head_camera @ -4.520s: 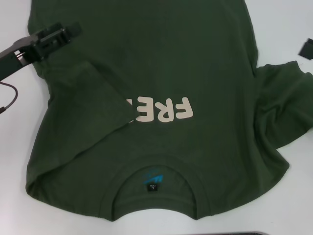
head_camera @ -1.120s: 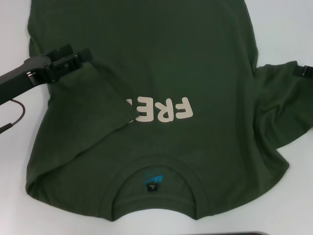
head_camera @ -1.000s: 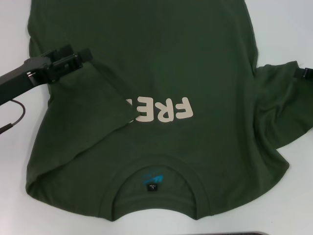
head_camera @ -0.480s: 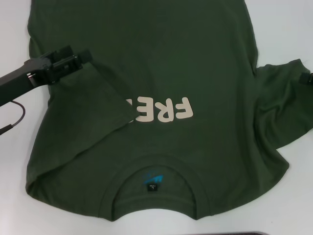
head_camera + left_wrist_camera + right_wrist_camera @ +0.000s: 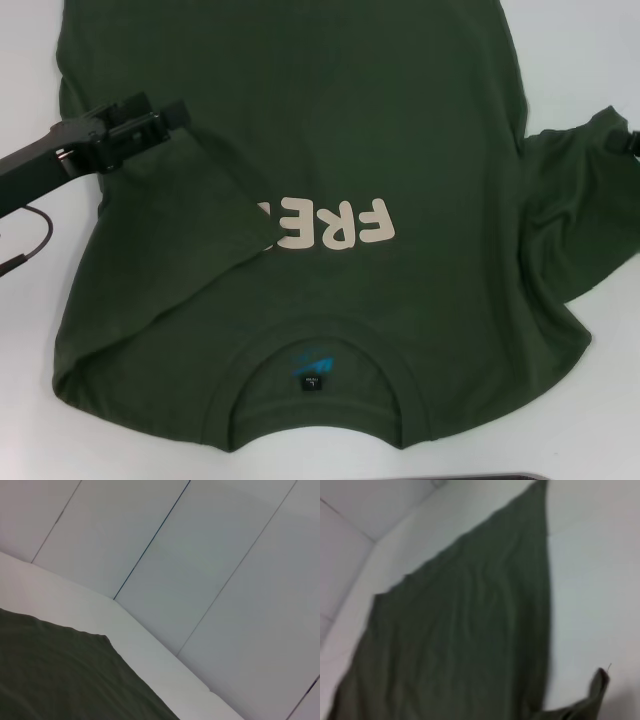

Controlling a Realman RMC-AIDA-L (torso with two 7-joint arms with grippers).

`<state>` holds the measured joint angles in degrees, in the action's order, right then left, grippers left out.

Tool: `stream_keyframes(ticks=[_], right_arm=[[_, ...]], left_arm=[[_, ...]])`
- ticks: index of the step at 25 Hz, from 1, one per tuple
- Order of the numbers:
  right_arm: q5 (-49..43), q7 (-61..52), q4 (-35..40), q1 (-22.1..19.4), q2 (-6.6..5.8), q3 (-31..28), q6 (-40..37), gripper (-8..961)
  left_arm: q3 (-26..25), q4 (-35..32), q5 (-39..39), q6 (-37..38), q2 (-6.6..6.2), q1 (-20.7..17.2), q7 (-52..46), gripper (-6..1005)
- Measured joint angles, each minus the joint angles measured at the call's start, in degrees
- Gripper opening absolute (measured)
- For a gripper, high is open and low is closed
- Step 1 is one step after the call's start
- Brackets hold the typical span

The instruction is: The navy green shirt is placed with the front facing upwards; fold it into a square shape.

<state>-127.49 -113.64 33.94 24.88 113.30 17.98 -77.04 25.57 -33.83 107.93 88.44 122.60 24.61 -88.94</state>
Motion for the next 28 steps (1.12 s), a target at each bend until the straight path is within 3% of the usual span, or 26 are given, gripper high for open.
stream_keyframes(ticks=[14,28], right_arm=[[3.8,-0.2,0.2,2.9,0.33,0.1,-4.5,54],[3.9,0.1,0.2,-3.8,0.66,-4.5,-4.7,81]], left_arm=[[0.0,0.1,0.0,0.2,-0.18,0.3,-0.7,888],[0.0,0.1,-0.3,0.3,0.01,0.1,-0.7,888]])
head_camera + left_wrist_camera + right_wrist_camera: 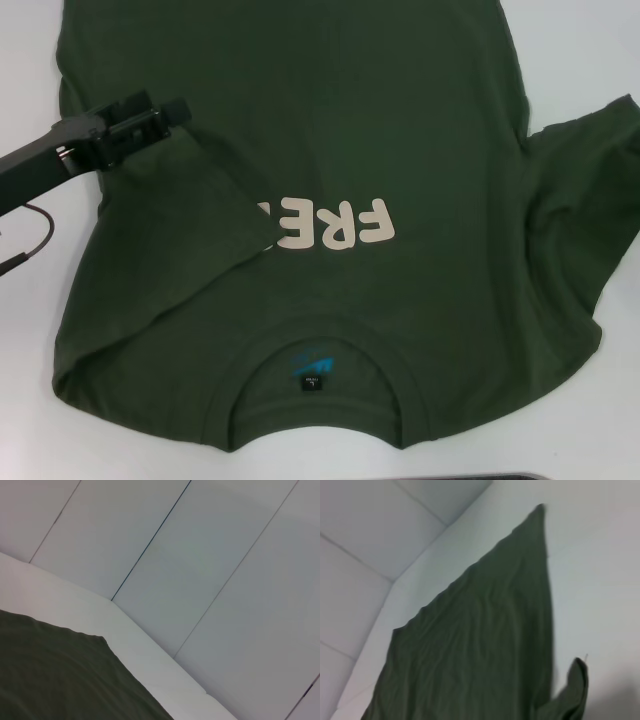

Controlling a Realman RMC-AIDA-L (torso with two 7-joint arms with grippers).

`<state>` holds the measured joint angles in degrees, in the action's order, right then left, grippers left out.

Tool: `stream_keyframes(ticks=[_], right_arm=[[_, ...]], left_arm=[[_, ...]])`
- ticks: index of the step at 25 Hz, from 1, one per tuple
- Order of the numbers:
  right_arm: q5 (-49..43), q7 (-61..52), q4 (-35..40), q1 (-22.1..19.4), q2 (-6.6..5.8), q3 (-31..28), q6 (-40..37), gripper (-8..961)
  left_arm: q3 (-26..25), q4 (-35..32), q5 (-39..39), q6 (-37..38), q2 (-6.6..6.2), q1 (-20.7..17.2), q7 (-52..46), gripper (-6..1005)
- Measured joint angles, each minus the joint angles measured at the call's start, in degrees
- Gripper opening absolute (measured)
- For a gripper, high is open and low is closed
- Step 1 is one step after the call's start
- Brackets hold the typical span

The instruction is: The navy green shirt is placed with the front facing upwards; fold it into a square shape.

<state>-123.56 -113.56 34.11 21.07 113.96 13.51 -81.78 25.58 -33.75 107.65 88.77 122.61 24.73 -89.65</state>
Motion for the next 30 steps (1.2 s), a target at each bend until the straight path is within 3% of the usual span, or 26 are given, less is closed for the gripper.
stream_keyframes(ticks=[19,30], right_arm=[[0.0,0.0,0.0,-3.2,0.24,-2.4,-0.7,117],[-0.4,0.9,-0.2,2.4,1.59,2.3,-4.6,139]], left_arm=[[0.0,0.0,0.4,0.1,0.00,0.6,0.0,887],[0.0,0.2,0.4,0.1,-0.01,0.9,0.0,887]])
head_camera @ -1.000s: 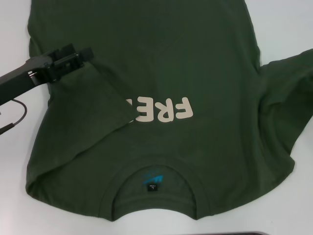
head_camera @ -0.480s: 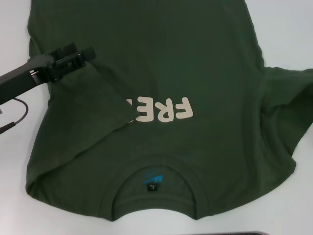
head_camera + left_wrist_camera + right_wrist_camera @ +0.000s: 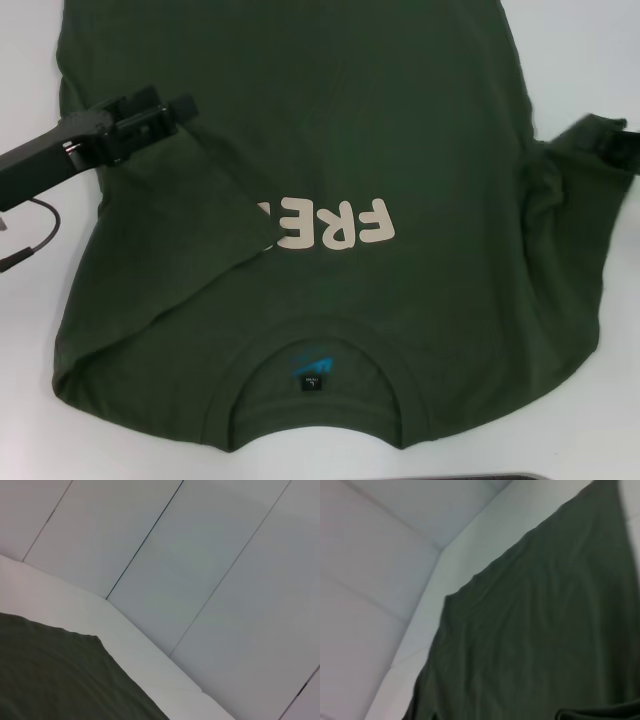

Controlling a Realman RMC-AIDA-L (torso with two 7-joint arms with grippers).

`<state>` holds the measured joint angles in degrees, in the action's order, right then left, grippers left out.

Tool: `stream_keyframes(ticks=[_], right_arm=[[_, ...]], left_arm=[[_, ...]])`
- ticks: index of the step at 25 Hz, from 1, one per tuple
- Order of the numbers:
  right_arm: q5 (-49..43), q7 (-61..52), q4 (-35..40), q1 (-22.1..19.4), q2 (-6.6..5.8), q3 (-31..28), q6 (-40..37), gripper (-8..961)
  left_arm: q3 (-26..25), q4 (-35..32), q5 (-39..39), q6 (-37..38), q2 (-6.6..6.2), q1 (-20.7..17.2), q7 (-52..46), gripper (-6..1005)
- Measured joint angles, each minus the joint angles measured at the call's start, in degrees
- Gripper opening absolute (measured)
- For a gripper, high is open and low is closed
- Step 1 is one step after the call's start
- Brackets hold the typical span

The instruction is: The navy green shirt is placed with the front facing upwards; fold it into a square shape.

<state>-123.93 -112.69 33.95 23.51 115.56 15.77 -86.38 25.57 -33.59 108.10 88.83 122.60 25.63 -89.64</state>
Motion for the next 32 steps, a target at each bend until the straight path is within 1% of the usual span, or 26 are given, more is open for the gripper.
stream_keyframes(ticks=[4,12,19,23,25,32], right_arm=[[0.0,0.0,-0.2,2.8,0.61,2.5,-0.1,146],[0.2,-0.2,-0.5,7.5,1.50,5.3,0.5,162],[0.1,-0.5,-1.7,10.0,1.87,8.9,2.0,175],[0.0,-0.5,-2.7,10.7,2.21,11.8,2.6,183],[0.1,-0.5,-2.8,10.8,2.38,12.2,2.7,187],[0.1,-0.1,-2.8,10.9,2.60,13.1,2.4,344]], left_arm=[[0.0,0.3,0.0,0.0,0.00,0.0,0.0,888],[0.0,0.9,0.0,-0.3,0.00,0.0,0.2,888],[0.0,1.2,0.0,-0.4,-0.09,0.0,0.4,888],[0.0,1.2,0.0,-0.5,-0.09,-0.1,0.4,888],[0.0,1.2,0.0,-0.6,-0.13,-0.1,0.4,888],[0.1,1.2,0.0,-0.7,-0.26,0.0,0.4,888]])
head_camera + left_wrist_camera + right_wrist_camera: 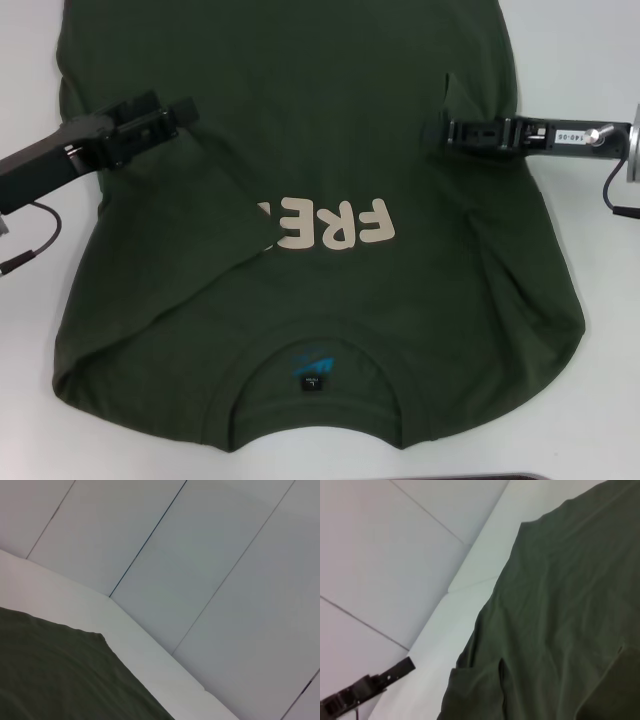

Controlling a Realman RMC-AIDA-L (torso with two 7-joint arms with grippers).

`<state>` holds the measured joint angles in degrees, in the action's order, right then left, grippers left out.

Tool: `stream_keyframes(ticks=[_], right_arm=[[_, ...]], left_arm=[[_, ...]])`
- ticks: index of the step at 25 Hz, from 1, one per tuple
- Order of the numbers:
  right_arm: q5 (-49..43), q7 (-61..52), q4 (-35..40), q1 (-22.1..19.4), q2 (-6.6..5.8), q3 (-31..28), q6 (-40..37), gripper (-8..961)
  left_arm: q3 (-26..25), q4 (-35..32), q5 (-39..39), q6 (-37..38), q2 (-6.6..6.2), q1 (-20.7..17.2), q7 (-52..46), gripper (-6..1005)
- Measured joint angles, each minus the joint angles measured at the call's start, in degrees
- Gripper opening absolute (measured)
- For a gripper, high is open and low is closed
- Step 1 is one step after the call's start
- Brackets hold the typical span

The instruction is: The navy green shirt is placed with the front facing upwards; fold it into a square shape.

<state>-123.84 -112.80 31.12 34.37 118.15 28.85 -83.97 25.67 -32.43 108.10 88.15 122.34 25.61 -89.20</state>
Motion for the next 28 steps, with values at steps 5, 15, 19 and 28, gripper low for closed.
stream_keyframes(ticks=[5,15,19,28], right_arm=[[0.1,0.0,0.2,0.0,-0.07,1.5,-0.4,477],[1.7,-0.4,0.6,-0.1,-0.73,0.8,-0.4,809],[3.2,-0.3,0.8,-0.6,-1.00,0.7,-0.4,803],[4.2,-0.2,1.6,-6.1,-2.35,0.2,1.3,804]], left_arm=[[0.0,0.0,0.0,0.0,0.00,0.0,0.0,887],[0.0,0.0,0.0,0.0,0.05,0.1,0.0,887],[0.0,0.0,0.0,-0.1,0.08,0.1,0.0,887],[0.0,0.0,0.0,-0.2,0.15,0.0,0.0,888]])
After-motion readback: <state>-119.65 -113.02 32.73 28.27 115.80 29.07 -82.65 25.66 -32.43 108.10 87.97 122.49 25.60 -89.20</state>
